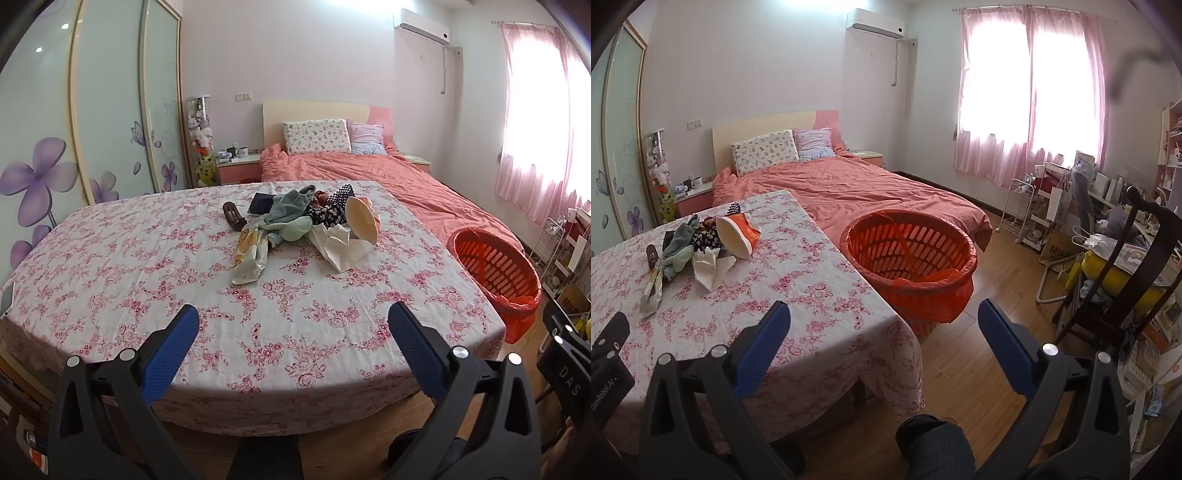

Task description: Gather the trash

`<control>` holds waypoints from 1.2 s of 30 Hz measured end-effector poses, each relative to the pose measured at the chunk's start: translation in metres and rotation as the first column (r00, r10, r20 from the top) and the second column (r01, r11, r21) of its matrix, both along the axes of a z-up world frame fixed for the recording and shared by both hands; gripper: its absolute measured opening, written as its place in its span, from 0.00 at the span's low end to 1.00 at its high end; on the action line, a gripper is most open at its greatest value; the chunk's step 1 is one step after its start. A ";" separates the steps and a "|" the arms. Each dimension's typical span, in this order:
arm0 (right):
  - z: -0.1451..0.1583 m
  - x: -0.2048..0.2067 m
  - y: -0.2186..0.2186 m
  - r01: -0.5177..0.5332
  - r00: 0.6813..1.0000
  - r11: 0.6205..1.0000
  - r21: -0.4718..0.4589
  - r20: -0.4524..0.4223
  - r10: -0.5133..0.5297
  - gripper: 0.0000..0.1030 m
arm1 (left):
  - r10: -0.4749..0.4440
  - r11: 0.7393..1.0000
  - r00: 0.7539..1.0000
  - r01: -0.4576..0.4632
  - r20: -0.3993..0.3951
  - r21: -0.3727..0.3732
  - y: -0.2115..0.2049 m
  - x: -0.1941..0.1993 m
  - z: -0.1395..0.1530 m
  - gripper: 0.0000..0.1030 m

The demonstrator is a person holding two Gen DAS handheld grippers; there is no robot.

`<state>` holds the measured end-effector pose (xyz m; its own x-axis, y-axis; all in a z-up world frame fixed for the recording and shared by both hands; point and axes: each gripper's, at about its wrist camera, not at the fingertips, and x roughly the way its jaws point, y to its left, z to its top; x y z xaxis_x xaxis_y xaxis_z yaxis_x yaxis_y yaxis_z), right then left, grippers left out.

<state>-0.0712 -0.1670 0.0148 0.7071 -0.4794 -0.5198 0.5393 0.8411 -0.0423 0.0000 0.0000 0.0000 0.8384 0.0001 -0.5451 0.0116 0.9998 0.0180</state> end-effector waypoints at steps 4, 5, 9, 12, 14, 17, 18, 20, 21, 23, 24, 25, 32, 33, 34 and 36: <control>0.000 0.000 0.000 0.000 1.000 1.000 0.000 -0.001 0.000 0.97 | 0.002 1.000 1.000 -0.002 -0.001 0.000 0.000 0.000 0.000 0.98; 0.000 0.000 0.000 -0.001 1.000 1.000 0.000 -0.001 0.001 0.97 | 0.002 1.000 1.000 -0.002 -0.001 -0.001 0.000 -0.001 0.001 0.98; 0.000 0.000 0.000 0.001 1.000 1.000 0.000 -0.002 -0.001 0.97 | 0.000 1.000 1.000 0.000 -0.006 -0.001 0.000 0.000 0.000 0.98; 0.000 0.001 0.000 0.001 1.000 1.000 -0.001 -0.001 -0.001 0.97 | 0.000 1.000 1.000 0.000 -0.005 0.000 0.000 0.000 0.001 0.98; 0.001 0.001 0.000 0.002 1.000 1.000 -0.002 -0.001 -0.002 0.97 | 0.001 1.000 1.000 -0.001 -0.004 0.000 0.001 -0.001 0.001 0.98; 0.000 0.001 0.000 0.000 1.000 1.000 -0.001 -0.002 0.000 0.97 | 0.000 1.000 1.000 0.000 -0.008 -0.002 0.000 0.001 0.000 0.98; 0.000 0.001 0.001 0.000 1.000 1.000 -0.001 -0.002 0.000 0.97 | 0.000 1.000 1.000 0.000 -0.008 -0.001 0.000 0.001 0.000 0.98; 0.000 0.001 0.000 0.001 1.000 1.000 -0.001 -0.002 -0.001 0.97 | 0.000 1.000 1.000 0.000 -0.009 -0.002 0.000 0.001 0.000 0.98; 0.000 0.001 0.000 0.001 1.000 1.000 -0.001 -0.002 -0.001 0.97 | 0.001 1.000 1.000 -0.001 -0.009 -0.002 0.001 0.001 0.000 0.98; 0.000 0.001 0.000 0.001 1.000 1.000 -0.002 -0.002 -0.001 0.97 | 0.000 1.000 1.000 0.000 -0.009 -0.002 0.000 0.001 0.000 0.98; 0.000 0.001 0.000 0.001 1.000 1.000 -0.002 -0.003 -0.001 0.97 | 0.001 1.000 1.000 -0.001 -0.009 -0.001 0.000 0.001 0.000 0.98; 0.000 0.001 0.000 0.001 1.000 1.000 -0.002 -0.003 -0.001 0.97 | 0.001 1.000 1.000 -0.001 -0.010 -0.002 0.000 0.001 0.000 0.98; 0.000 0.001 0.000 0.001 1.000 1.000 -0.003 -0.003 -0.001 0.97 | 0.000 1.000 1.000 0.000 -0.010 -0.002 0.000 0.001 0.000 0.98; 0.000 0.001 0.000 0.001 1.000 1.000 -0.003 -0.003 -0.001 0.97 | 0.000 1.000 1.000 0.000 -0.010 -0.002 0.000 0.001 0.000 0.98; 0.000 0.001 0.000 0.001 1.000 1.000 -0.002 -0.003 -0.001 0.97 | 0.001 1.000 1.000 -0.001 -0.011 -0.002 0.000 0.001 0.000 0.98; 0.000 0.001 0.000 0.002 1.000 1.000 -0.003 -0.002 -0.002 0.97 | 0.000 1.000 1.000 0.000 -0.011 -0.002 0.000 0.001 0.000 0.98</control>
